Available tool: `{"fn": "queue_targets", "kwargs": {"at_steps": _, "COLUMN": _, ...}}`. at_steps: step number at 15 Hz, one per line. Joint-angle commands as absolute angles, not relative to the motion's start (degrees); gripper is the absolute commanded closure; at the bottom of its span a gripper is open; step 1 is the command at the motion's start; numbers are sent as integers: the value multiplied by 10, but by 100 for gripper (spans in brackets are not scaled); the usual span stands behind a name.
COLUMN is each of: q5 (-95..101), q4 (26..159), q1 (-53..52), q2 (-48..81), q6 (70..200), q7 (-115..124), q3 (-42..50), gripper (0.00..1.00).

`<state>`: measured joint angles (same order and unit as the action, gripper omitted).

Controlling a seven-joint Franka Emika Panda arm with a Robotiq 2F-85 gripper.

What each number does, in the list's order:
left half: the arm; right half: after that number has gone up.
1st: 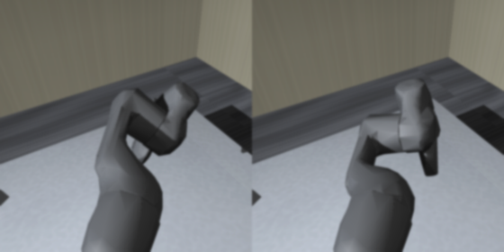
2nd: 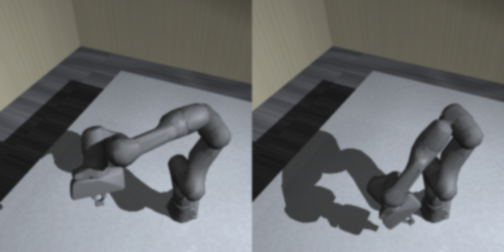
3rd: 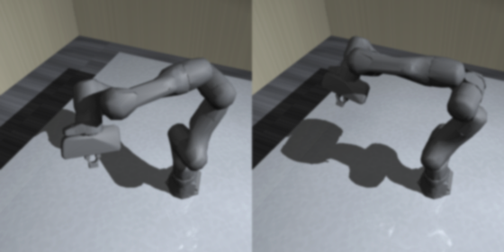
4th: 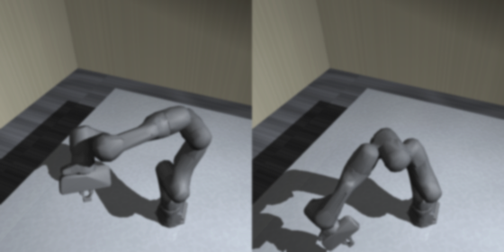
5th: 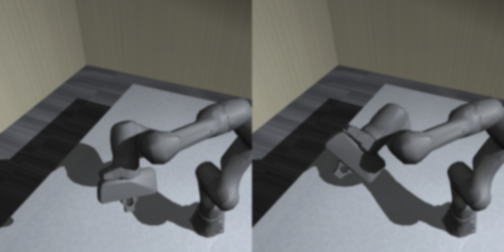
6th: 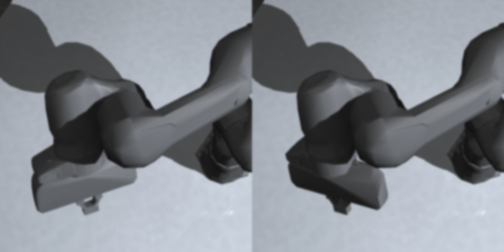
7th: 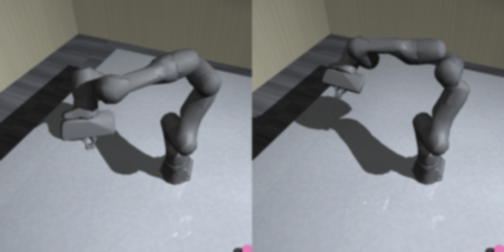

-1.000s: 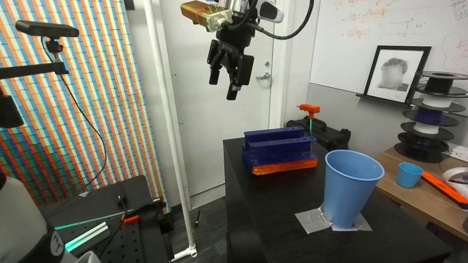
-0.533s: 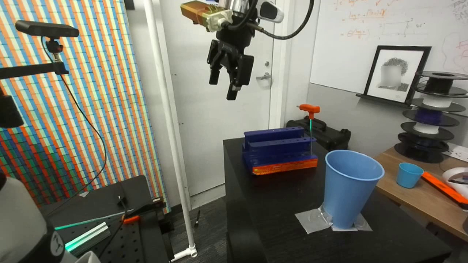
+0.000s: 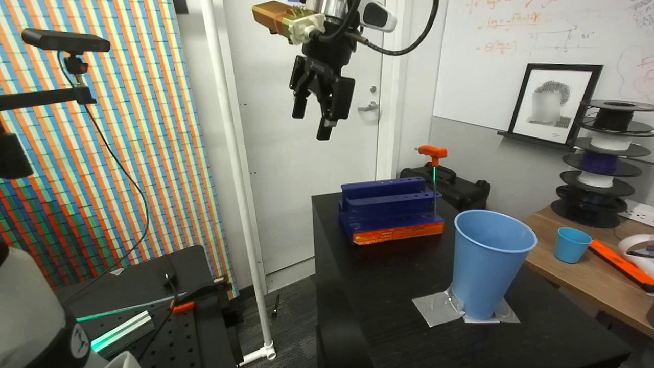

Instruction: Put the orange object inside the blue cup

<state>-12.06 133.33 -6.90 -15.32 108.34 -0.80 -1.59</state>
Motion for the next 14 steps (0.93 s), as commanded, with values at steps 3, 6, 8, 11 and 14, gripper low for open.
{"fn": "queue_targets", "kwargs": {"at_steps": 3, "q5": -122, "q4": 1333, "q1": -61, "q2": -153, "q6": 1082, "q7": -10, "q3": -23, "gripper": 0}}
{"fn": "queue_targets", "kwargs": {"at_steps": 6, "q5": -122, "q4": 1332, "q1": -61, "q2": -153, "q6": 1082, "q7": -10, "q3": -23, "gripper": 0}}
{"fn": "queue_targets", "kwargs": {"at_steps": 8, "q5": -122, "q4": 1332, "q1": -61, "q2": -153, "q6": 1082, "q7": -10, "q3": -23, "gripper": 0}}
{"fn": "queue_targets", "kwargs": {"at_steps": 11, "q5": -122, "q4": 1332, "q1": -61, "q2": -153, "q6": 1082, "q7": -10, "q3": -23, "gripper": 0}}
{"fn": "queue_targets", "kwargs": {"at_steps": 14, "q5": -100, "q4": 1324, "q1": -62, "q2": -155, "q6": 1097, "q7": -20, "q3": -29, "gripper": 0}}
